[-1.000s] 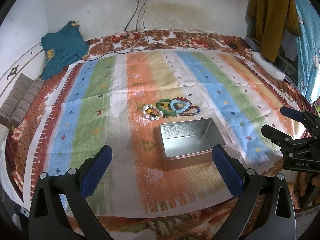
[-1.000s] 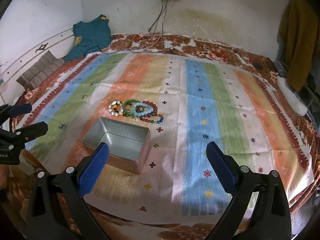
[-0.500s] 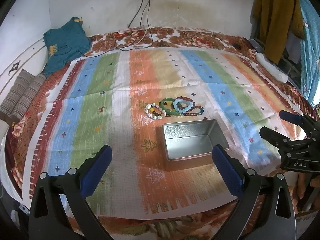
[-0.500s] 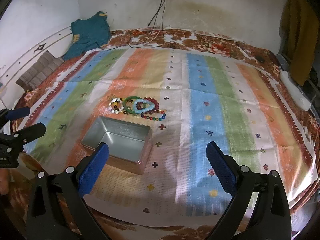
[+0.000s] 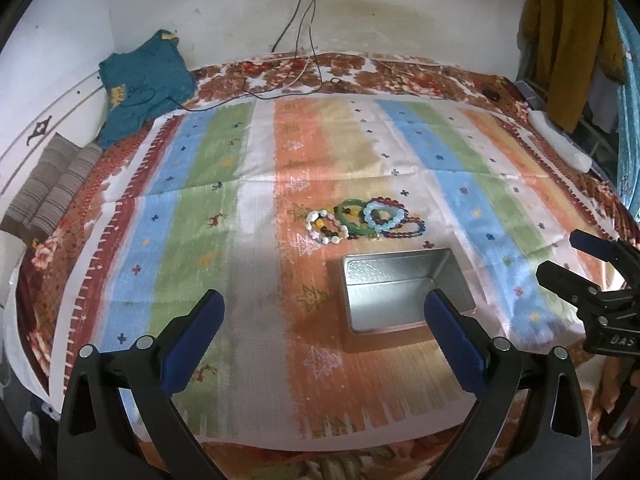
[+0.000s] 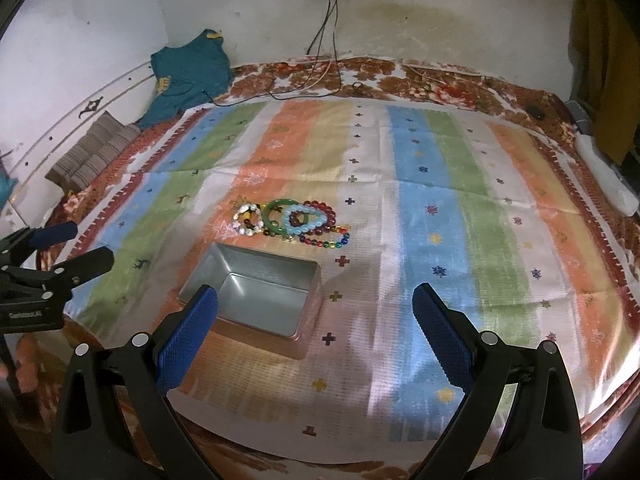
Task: Organize jewelry
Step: 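Move both tools toward the bracelet pile beside the silver tin, then lower both open tools over the tangled bracelet pile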
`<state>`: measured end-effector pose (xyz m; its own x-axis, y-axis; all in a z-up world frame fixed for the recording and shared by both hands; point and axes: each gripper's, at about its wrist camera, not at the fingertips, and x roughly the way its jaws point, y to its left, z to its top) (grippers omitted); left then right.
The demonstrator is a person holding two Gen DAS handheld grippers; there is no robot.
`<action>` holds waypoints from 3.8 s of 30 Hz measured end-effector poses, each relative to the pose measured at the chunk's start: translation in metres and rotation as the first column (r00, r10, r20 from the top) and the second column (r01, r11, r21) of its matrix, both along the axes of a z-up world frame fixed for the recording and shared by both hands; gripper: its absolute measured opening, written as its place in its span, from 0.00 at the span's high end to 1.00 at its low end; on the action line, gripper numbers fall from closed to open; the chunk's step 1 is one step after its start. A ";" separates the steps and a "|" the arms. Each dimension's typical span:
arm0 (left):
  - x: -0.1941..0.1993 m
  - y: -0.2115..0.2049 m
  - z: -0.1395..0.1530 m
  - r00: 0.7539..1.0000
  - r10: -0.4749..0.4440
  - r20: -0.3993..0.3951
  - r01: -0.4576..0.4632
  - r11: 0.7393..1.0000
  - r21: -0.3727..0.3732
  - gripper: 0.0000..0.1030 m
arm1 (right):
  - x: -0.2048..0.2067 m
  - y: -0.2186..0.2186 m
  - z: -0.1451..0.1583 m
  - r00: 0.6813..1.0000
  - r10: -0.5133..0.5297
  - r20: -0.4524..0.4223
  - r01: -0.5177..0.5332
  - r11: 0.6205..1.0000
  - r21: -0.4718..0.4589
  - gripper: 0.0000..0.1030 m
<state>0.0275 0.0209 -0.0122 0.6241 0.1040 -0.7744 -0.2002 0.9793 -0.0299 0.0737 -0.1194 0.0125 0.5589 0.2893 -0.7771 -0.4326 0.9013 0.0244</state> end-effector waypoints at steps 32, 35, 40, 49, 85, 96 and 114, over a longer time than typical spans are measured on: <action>0.093 0.057 -0.020 0.985 0.093 -0.142 -0.097 0.995 -0.020 0.06 | 0.059 0.048 -0.012 0.995 0.086 -0.055 -0.088 0.996 -0.033 0.04; 0.103 0.060 -0.024 0.983 0.099 -0.154 -0.102 0.995 -0.012 0.06 | 0.064 0.054 -0.015 0.994 0.094 -0.060 -0.097 0.994 -0.044 0.04; 0.120 0.067 -0.033 0.978 0.104 -0.180 -0.107 0.994 -0.005 0.06 | 0.072 0.063 -0.020 0.991 0.110 -0.073 -0.114 0.992 -0.056 0.04; 0.145 0.075 -0.048 0.968 0.101 -0.231 -0.106 0.994 -0.009 0.06 | 0.088 0.077 -0.030 0.985 0.126 -0.118 -0.134 0.989 -0.067 0.04; 0.221 0.086 -0.139 0.888 -0.014 -0.460 -0.027 0.996 -0.081 0.24 | 0.160 0.131 -0.109 0.955 0.137 -0.262 -0.200 0.952 -0.231 0.13; 0.235 0.083 -0.160 0.856 -0.022 -0.517 0.000 0.999 -0.043 0.33 | 0.177 0.141 -0.130 0.944 0.125 -0.305 -0.209 0.942 -0.262 0.29; 0.254 0.076 -0.179 0.848 -0.030 -0.528 0.019 0.999 -0.028 0.53 | 0.190 0.159 -0.158 0.927 0.124 -0.354 -0.240 0.920 -0.308 0.68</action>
<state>0.2819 0.0974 -0.1916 0.1218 0.0744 -0.9898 -0.1675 0.9844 0.0533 0.2634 0.0395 -0.1451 0.2254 0.0473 -0.9731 -0.6108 0.7850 -0.1033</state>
